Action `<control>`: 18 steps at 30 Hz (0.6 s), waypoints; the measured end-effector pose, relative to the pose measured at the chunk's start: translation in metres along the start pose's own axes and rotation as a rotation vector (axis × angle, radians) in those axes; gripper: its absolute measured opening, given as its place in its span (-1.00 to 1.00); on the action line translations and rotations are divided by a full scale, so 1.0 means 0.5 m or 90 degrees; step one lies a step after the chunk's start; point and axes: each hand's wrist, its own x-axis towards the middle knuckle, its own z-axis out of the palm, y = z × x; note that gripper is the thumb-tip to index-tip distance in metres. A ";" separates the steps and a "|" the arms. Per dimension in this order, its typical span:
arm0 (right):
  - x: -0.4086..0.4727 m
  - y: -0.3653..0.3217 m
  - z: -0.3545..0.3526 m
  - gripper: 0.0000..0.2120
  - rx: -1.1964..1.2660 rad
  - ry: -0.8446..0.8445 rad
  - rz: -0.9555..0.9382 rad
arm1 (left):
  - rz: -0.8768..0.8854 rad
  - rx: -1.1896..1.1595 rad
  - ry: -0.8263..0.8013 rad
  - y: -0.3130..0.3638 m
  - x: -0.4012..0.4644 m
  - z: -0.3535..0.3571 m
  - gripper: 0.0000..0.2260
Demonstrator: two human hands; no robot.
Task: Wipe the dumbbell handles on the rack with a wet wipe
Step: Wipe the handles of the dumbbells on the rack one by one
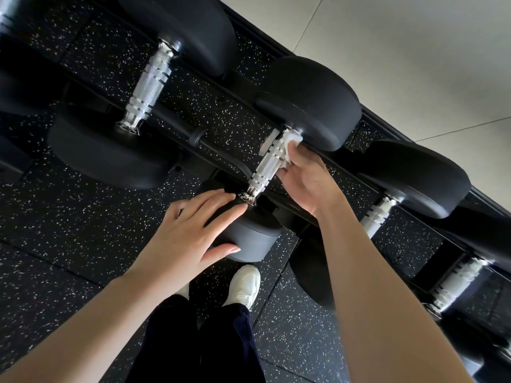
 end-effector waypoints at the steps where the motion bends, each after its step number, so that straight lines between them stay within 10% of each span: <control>1: -0.003 0.000 -0.004 -0.86 -0.007 -0.018 0.011 | 0.000 -0.003 0.000 0.000 0.000 0.001 -0.48; 14: -0.045 0.066 -0.030 -0.43 -0.205 -0.105 0.167 | 0.001 0.010 -0.004 0.006 0.000 -0.001 -0.47; 18: -0.052 0.068 -0.027 -0.62 -0.273 -0.084 0.149 | -0.002 0.010 -0.008 0.006 -0.001 -0.001 -0.48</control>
